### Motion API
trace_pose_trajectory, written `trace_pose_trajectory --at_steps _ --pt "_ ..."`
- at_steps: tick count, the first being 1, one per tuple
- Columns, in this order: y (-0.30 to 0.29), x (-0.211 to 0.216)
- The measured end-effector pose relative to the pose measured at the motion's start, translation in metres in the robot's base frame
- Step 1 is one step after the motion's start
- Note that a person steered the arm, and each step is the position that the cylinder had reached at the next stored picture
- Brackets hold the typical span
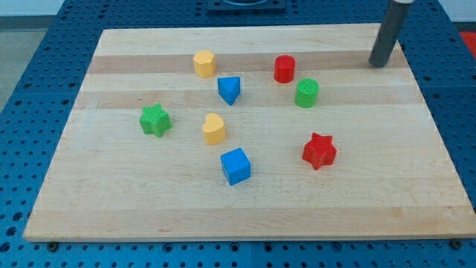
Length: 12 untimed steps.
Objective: Point your arm at the center
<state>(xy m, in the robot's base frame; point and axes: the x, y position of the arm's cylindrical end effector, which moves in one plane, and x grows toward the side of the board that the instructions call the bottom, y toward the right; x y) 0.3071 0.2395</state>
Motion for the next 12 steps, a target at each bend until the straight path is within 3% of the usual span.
trace_pose_trajectory --at_steps 12 --pt "-0.0136 0.0000"
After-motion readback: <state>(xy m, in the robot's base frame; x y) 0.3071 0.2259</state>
